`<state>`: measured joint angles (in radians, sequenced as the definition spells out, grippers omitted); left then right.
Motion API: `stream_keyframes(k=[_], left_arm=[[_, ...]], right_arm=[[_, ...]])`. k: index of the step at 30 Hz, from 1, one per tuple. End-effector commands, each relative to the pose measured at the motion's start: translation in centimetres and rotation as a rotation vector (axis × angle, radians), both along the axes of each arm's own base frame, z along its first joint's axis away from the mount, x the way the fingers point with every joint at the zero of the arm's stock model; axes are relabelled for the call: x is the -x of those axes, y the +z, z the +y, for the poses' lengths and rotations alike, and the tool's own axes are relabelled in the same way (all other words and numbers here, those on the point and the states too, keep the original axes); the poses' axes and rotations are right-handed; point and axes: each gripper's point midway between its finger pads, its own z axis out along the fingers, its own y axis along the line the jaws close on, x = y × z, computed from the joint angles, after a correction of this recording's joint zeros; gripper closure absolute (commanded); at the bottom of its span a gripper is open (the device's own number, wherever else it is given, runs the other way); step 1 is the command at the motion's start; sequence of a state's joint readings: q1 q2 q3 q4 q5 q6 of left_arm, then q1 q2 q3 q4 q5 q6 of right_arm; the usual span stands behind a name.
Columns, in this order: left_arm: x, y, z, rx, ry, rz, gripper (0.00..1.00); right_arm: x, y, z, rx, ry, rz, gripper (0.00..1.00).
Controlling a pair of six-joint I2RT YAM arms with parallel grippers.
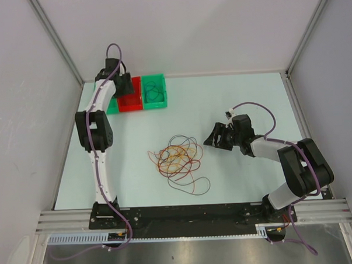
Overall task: Untangle the cables
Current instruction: Place the cable in the bin.
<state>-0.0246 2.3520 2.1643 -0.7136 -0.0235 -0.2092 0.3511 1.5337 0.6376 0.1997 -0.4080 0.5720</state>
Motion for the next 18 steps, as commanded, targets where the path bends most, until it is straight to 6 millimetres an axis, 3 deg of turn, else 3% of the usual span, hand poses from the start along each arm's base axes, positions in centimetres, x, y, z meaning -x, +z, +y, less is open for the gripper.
stream_keyframes(k=[1,3,4,6,7,10,13,17,18], left_arm=[[0.0,9.0,0.5,-0.029,0.005,-0.153,0.31],[0.5,9.9,0.7,-0.035,0.007,-0.162,0.30],[0.9,11.6,0.6,-0.038,0.002,-0.191,0.29],[1.5,12.4,0.8,-0.045,0.003,-0.201,0.29],[1.9,13.8,0.9,-0.047,0.001,-0.226,0.29],[2.7,14.0,0.7,-0.054,-0.013,-0.230,0.32],[3.1,13.8,0.0,-0.042,-0.041,-0.244,0.43],[2.8,12.1,-1.1,-0.018,-0.068,-0.229,0.77],[2.5,11.1,-1.3,-0.017,-0.071,-0.214,0.80]], right_arm=[[-0.5,0.2,-0.1,-0.001,-0.011,-0.022,0.28],[-0.5,0.2,-0.1,0.000,-0.011,-0.020,0.28],[-0.5,0.2,-0.1,0.000,-0.011,-0.020,0.28],[-0.5,0.2,-0.1,0.000,-0.011,-0.020,0.29],[-0.5,0.2,-0.1,0.001,-0.010,-0.020,0.28],[-0.5,0.2,-0.1,0.002,-0.013,-0.018,0.29],[-0.5,0.2,-0.1,0.004,-0.018,-0.016,0.29],[-0.4,0.2,-0.2,0.011,-0.023,-0.017,0.29],[-0.4,0.2,-0.2,0.012,-0.022,-0.018,0.29]])
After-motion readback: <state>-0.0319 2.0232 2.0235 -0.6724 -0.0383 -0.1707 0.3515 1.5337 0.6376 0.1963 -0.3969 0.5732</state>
